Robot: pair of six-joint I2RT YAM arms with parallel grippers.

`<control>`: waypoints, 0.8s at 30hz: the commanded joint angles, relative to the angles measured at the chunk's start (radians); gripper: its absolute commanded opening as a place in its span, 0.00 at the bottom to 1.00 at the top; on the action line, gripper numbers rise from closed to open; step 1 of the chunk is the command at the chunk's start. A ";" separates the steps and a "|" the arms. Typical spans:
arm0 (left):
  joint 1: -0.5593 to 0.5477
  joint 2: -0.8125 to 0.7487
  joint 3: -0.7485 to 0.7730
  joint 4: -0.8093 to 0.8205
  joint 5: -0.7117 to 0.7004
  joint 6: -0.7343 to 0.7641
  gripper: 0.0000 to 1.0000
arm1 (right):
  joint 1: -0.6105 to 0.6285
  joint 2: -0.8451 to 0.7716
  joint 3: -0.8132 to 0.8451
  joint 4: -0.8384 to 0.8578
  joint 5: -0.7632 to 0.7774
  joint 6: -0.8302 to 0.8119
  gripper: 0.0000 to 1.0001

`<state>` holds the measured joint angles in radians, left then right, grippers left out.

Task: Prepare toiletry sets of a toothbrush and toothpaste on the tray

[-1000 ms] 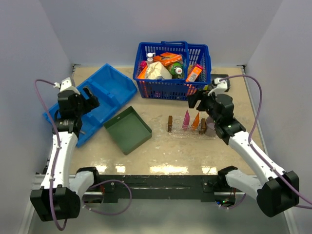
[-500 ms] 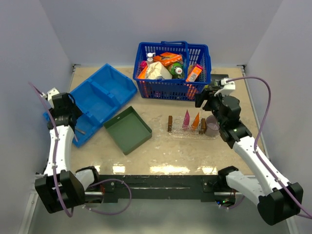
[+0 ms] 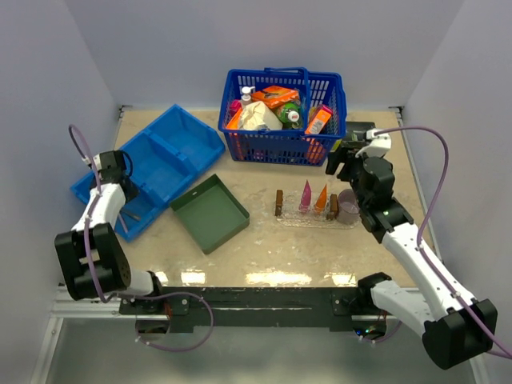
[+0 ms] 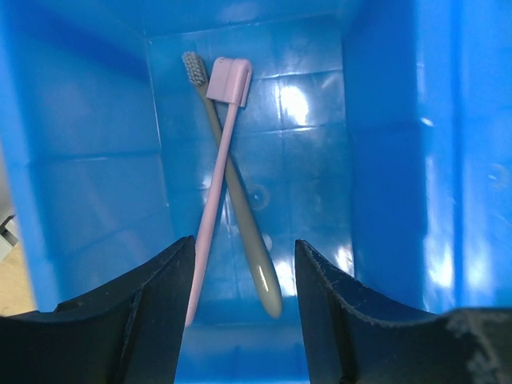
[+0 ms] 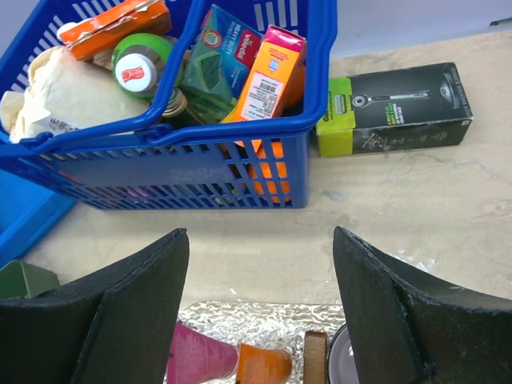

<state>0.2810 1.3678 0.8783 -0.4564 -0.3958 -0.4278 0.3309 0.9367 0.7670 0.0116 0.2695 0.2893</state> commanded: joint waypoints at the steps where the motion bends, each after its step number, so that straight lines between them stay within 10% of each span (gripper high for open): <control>1: 0.004 0.078 0.037 0.094 -0.069 0.006 0.57 | -0.006 0.028 0.060 0.010 0.063 -0.006 0.75; 24: 0.063 0.273 -0.001 0.249 -0.040 0.075 0.55 | -0.127 0.154 0.069 0.045 -0.053 0.030 0.74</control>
<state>0.3340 1.6329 0.8871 -0.2554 -0.4480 -0.3782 0.2085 1.0950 0.7914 0.0162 0.2352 0.3065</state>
